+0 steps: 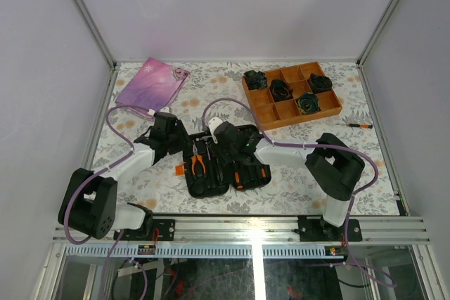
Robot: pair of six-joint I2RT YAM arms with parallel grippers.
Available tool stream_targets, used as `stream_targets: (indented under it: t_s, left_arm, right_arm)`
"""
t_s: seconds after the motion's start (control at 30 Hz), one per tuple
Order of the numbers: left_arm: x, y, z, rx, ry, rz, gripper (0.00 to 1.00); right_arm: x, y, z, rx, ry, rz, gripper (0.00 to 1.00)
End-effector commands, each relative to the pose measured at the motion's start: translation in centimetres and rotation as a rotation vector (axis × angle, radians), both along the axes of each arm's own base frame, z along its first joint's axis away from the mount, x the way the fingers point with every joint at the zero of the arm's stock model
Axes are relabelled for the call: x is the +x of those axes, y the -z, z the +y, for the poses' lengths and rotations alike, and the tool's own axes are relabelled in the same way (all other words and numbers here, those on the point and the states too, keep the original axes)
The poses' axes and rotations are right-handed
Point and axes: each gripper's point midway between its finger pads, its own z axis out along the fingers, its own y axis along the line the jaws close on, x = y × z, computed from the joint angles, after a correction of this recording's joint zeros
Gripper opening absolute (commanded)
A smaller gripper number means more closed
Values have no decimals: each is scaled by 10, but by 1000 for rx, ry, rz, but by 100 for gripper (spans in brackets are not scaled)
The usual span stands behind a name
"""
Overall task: Sort the tools into containers
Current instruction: Adjust the utility knife in the storage box.
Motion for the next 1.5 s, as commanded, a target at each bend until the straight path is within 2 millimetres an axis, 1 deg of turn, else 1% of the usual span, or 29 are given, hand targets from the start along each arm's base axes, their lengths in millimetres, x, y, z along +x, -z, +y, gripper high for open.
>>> stream_targets:
  t_s: [0.0,0.43,0.63,0.73,1.1,1.3,1.47]
  left_arm:
    - [-6,7,-4,5,29,9,44]
    - [-6,7,-5,5,32,9,44]
    - [-5,7,-5,4,32,7,44]
    - [-5,6,-6,3,34,7,44]
    - [-6,7,-5,4,34,9,44]
    - [-6,7,-6,3,38,8,44]
    - [-6,5,-7,2,41,6,44]
  right_arm:
    - [13,-10,12,34,47,-37,54]
    - [19,-8,15,39,99,-27,54]
    - [21,-8,12,31,118,-34,49]
    - [21,-7,13,32,124,-32,48]
    - [23,-5,16,32,141,-20,48]
    - [25,-1,14,22,177,-11,49]
    - [25,2,14,21,201,3,48]
